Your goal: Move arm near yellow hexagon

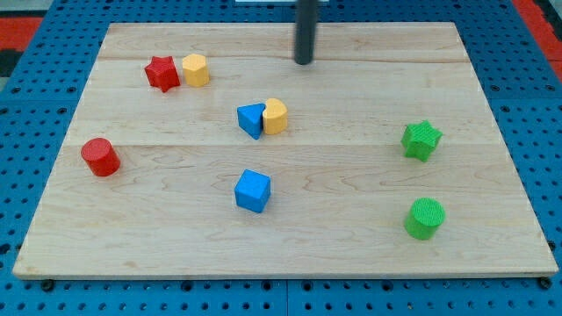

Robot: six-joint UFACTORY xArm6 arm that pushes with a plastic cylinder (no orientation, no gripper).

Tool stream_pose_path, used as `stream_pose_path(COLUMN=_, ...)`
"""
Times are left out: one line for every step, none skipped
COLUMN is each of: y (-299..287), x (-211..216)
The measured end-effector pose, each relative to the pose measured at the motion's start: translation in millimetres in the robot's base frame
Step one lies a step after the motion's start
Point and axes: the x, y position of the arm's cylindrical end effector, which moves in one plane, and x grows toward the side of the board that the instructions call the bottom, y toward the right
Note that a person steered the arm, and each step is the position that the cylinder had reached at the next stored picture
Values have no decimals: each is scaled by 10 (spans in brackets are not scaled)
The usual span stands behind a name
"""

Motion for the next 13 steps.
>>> stream_pose_path(y=143, x=-559)
stream_pose_path(y=178, x=-457)
stream_pose_path(y=191, x=18)
stream_pose_path(y=221, x=567)
stream_pose_path(y=884, x=567)
stream_pose_path(y=1630, x=296)
stream_pose_path(y=1668, x=-124)
stream_pose_path(y=884, x=-294)
stream_pose_path(y=60, x=-287)
stream_pose_path(y=-776, x=-244)
stream_pose_path(y=-1540, x=-205)
stream_pose_path(y=-1908, x=-159)
stream_pose_path(y=-1462, x=-52)
